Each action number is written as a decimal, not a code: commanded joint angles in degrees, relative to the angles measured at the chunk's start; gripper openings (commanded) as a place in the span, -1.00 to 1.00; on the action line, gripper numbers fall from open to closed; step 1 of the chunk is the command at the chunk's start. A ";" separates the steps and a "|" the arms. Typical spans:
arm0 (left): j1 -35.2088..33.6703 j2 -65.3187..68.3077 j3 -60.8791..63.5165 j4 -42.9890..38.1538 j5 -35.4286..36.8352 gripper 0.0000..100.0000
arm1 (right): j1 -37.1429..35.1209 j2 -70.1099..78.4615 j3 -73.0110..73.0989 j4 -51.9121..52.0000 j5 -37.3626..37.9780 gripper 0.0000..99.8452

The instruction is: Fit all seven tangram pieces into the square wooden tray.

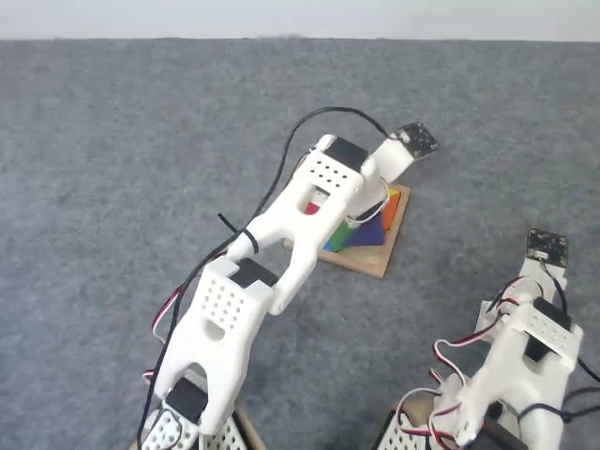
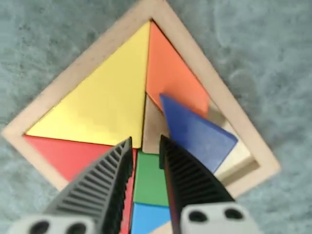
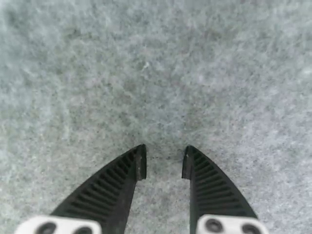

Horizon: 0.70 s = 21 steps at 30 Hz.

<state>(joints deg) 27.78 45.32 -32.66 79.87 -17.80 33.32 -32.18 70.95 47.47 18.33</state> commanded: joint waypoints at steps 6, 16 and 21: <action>1.14 -2.90 -2.77 0.09 0.97 -0.81 | -0.92 -0.40 0.09 -1.01 0.18 -0.75; 4.04 -2.64 -2.95 -1.67 0.97 -0.81 | -0.92 -0.40 0.09 -1.01 0.18 -0.75; 3.78 -2.73 -3.47 -1.85 0.97 -0.81 | -0.92 -0.40 0.09 -1.01 0.18 -0.75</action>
<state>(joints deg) 31.47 44.44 -33.54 79.08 -17.36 33.32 -32.18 70.95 47.47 18.33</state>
